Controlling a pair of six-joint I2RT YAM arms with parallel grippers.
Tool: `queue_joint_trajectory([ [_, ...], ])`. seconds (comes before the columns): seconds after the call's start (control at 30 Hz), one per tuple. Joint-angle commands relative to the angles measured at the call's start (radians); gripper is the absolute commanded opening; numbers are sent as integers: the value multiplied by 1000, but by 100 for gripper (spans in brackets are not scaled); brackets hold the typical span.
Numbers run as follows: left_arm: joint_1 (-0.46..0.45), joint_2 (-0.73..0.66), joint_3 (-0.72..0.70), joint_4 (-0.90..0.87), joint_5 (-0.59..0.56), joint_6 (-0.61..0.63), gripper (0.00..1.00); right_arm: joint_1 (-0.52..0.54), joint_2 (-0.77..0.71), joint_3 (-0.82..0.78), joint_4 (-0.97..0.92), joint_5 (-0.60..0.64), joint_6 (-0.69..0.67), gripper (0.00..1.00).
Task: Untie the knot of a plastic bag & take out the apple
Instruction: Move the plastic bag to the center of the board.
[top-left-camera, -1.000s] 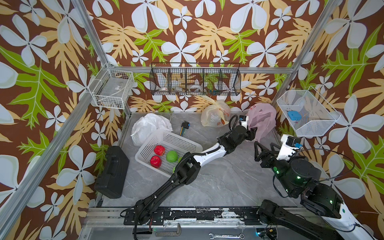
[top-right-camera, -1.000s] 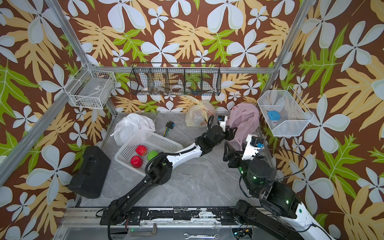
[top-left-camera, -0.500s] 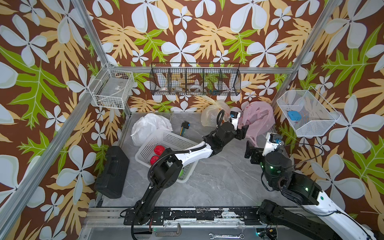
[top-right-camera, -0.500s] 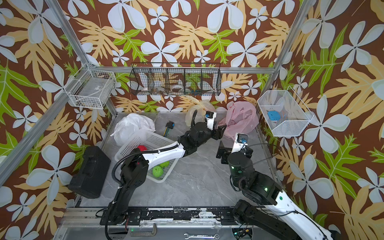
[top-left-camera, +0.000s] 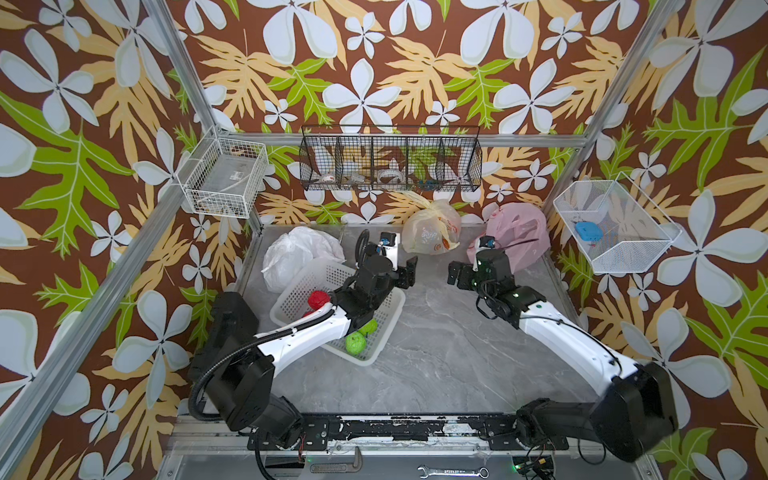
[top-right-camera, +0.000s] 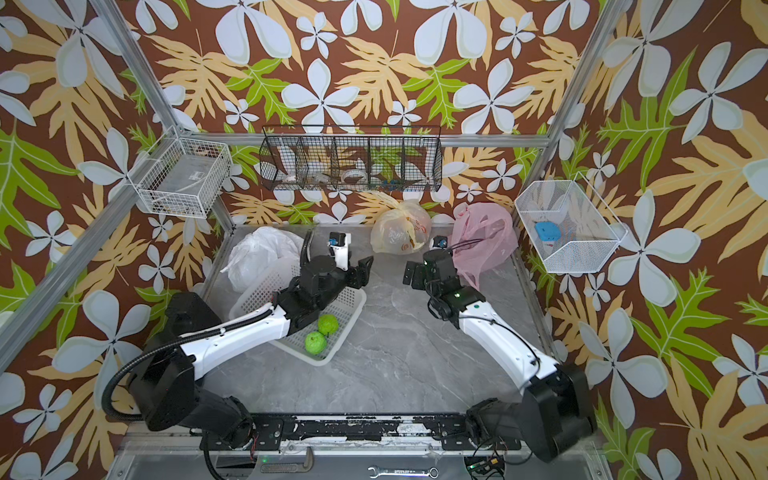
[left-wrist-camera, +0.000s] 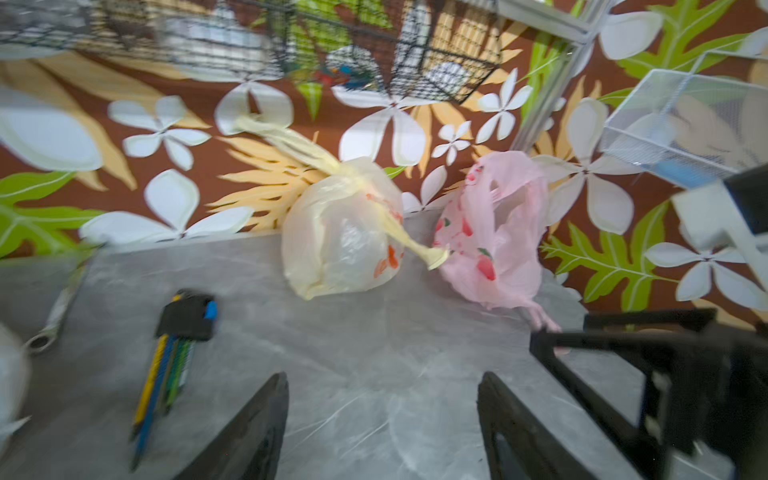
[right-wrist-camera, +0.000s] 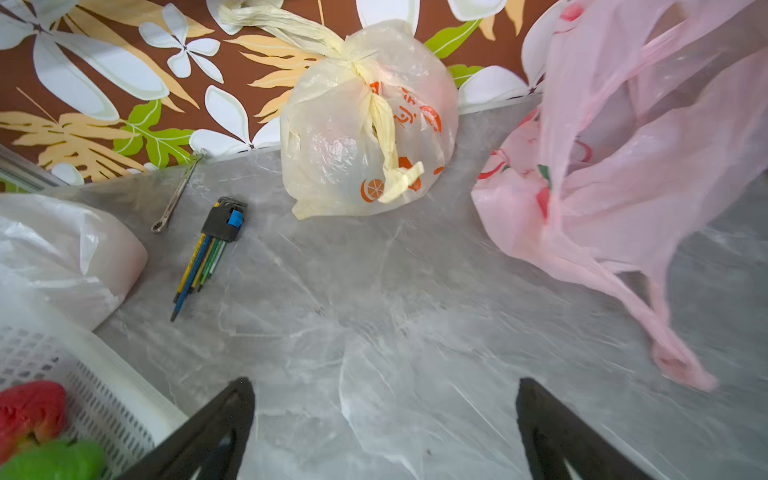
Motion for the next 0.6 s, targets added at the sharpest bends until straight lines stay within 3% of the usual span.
queue_joint_trajectory([
  [0.0, 23, -99, -101, -36, -10, -2, 74, -23, 153, 97, 96, -54, 20, 99],
  [0.13, 37, -259, -249, -87, -33, 31, 76, -93, 385, 256, 127, -66, 63, 96],
  [0.27, 55, -427, -364, -197, -66, 34, 76, -120, 492, 293, 306, -83, 56, 91],
  [0.5, 64, -628, -542, -283, -82, -53, 76, -121, 688, 517, 180, -108, 49, 82],
  [0.57, 64, -650, -583, -284, -69, -74, 77, -122, 728, 562, 174, -106, 36, 68],
])
